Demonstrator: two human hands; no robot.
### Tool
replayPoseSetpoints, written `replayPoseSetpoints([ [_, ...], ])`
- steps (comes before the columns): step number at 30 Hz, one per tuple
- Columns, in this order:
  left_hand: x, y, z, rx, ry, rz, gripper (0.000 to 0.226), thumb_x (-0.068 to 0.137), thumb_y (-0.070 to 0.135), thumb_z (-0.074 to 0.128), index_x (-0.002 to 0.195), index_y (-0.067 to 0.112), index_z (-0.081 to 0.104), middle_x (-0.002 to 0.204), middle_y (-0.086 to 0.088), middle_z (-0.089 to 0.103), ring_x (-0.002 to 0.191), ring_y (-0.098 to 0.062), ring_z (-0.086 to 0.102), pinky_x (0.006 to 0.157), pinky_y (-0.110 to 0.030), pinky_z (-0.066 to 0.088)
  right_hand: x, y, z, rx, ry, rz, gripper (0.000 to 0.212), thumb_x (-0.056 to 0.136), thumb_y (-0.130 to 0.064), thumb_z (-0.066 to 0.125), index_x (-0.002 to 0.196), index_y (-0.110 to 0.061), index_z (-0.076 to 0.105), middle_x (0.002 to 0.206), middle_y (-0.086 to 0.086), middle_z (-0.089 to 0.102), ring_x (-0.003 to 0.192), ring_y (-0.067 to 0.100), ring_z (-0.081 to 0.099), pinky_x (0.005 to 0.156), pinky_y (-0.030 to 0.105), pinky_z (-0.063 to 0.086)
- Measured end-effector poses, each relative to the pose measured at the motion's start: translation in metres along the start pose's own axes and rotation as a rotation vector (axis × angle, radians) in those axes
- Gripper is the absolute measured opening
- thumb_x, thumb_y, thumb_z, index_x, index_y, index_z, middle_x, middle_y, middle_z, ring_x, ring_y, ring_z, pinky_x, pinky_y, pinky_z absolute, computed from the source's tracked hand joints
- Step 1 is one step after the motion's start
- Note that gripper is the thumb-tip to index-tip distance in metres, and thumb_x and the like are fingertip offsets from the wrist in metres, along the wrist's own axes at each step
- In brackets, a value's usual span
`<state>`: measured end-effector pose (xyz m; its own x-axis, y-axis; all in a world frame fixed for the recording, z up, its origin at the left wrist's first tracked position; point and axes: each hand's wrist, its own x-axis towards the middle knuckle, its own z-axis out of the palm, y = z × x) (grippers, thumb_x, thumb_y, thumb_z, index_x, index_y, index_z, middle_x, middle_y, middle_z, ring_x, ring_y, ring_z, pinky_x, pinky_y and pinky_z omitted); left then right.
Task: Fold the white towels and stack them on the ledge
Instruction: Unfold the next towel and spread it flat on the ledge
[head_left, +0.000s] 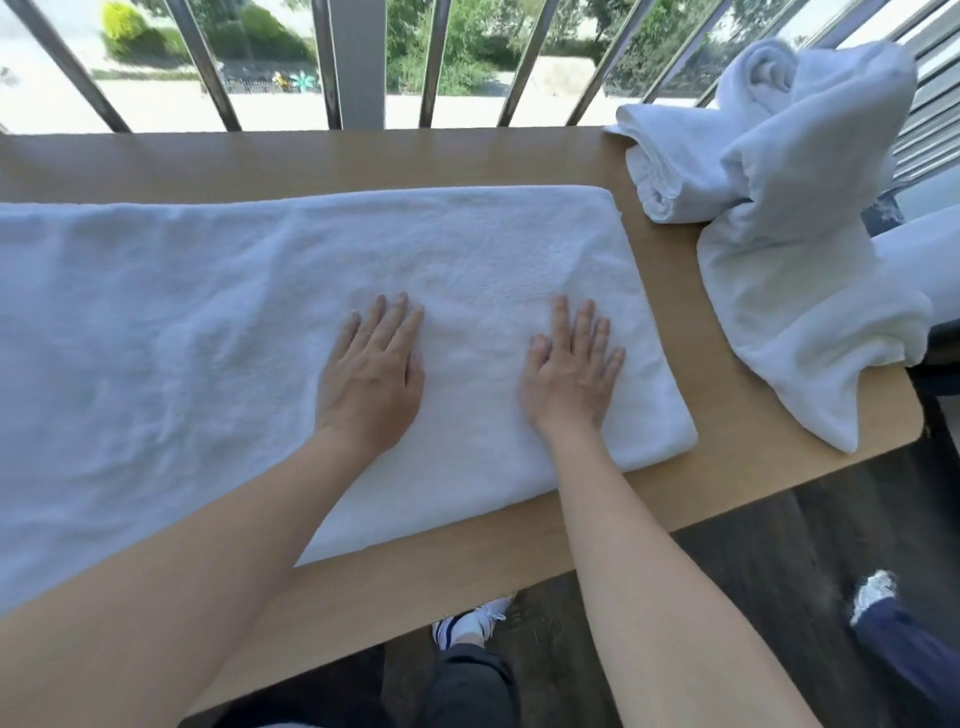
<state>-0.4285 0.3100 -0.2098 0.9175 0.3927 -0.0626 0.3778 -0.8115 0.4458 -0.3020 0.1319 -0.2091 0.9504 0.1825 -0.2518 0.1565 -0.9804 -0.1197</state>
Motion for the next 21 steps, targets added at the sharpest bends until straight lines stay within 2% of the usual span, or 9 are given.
replayPoseSetpoints([
  [2,-0.018,-0.020,-0.008,0.055,-0.008,0.039,0.054,0.105,0.031,0.026,0.157,0.019,0.028,0.164,0.001,0.022,0.153,-0.016,0.013,0.125,-0.036,0.004,-0.011,-0.021,0.000,-0.016,0.053,-0.004,0.064,0.103,-0.048,0.014,0.159,-0.025,-0.006,0.167,0.003,-0.010,0.153,0.024,-0.011,0.121,0.051,-0.010],
  [4,-0.034,-0.038,-0.016,0.089,-0.015,0.016,0.057,0.103,0.036,0.020,0.157,0.020,0.027,0.164,0.002,0.020,0.153,-0.015,0.011,0.125,-0.035,0.004,-0.034,-0.057,0.005,-0.014,0.116,-0.221,0.067,0.103,-0.046,0.021,0.160,-0.015,0.003,0.167,0.006,-0.002,0.154,0.026,-0.005,0.122,0.048,-0.009],
  [6,-0.045,-0.053,-0.024,0.097,-0.014,-0.022,0.060,0.101,0.038,0.018,0.157,0.019,0.028,0.164,0.002,0.021,0.152,-0.015,0.012,0.125,-0.036,0.006,-0.060,-0.100,0.018,0.033,0.093,-0.488,0.064,0.104,-0.040,0.028,0.159,-0.012,0.012,0.167,0.007,0.005,0.154,0.024,0.000,0.123,0.042,-0.009],
  [8,-0.052,-0.068,-0.033,0.092,-0.004,-0.059,0.059,0.102,0.038,0.018,0.155,0.017,0.032,0.163,0.000,0.024,0.152,-0.017,0.015,0.125,-0.038,0.010,-0.079,-0.138,0.033,0.082,0.041,-0.595,0.058,0.105,-0.032,0.033,0.158,-0.010,0.018,0.166,0.008,0.009,0.154,0.023,0.001,0.123,0.038,-0.011],
  [11,-0.064,-0.096,-0.046,0.119,0.015,-0.084,0.057,0.103,0.036,0.023,0.154,0.014,0.036,0.162,-0.003,0.028,0.151,-0.022,0.020,0.124,-0.041,0.013,-0.090,-0.179,0.044,0.169,0.055,-0.604,0.051,0.104,-0.022,0.039,0.153,-0.007,0.032,0.163,0.012,0.021,0.153,0.027,0.011,0.125,0.040,-0.003],
  [13,-0.073,-0.113,-0.052,0.140,0.012,-0.109,0.057,0.103,0.037,0.023,0.155,0.017,0.033,0.163,-0.001,0.024,0.152,-0.020,0.015,0.124,-0.042,0.011,-0.090,-0.201,0.048,0.191,0.109,-0.618,0.049,0.102,-0.020,0.044,0.150,-0.008,0.040,0.160,0.014,0.029,0.151,0.031,0.020,0.125,0.044,0.005],
  [14,-0.077,-0.120,-0.055,0.145,0.011,-0.136,0.057,0.102,0.037,0.023,0.156,0.019,0.030,0.164,0.000,0.021,0.152,-0.017,0.011,0.124,-0.042,0.009,-0.088,-0.210,0.050,0.189,0.116,-0.608,0.050,0.102,-0.022,0.044,0.151,-0.011,0.039,0.161,0.014,0.029,0.151,0.031,0.020,0.125,0.045,0.006],
  [18,-0.081,-0.139,-0.062,0.171,0.008,-0.180,0.060,0.101,0.040,0.025,0.158,0.022,0.024,0.165,0.004,0.016,0.153,-0.016,0.006,0.125,-0.038,0.005,-0.082,-0.227,0.059,0.088,0.077,-0.516,0.063,0.101,-0.044,0.032,0.159,-0.027,0.014,0.166,0.005,0.014,0.154,0.024,0.006,0.124,0.043,-0.005],
  [21,-0.068,-0.149,-0.064,0.195,-0.024,-0.146,0.060,0.101,0.043,0.023,0.159,0.025,0.020,0.166,0.005,0.010,0.154,-0.019,0.003,0.124,-0.039,-0.001,-0.082,-0.229,0.060,0.071,0.118,-0.483,0.065,0.098,-0.048,0.031,0.159,-0.029,0.015,0.166,0.005,0.018,0.153,0.024,0.010,0.124,0.045,0.000],
])
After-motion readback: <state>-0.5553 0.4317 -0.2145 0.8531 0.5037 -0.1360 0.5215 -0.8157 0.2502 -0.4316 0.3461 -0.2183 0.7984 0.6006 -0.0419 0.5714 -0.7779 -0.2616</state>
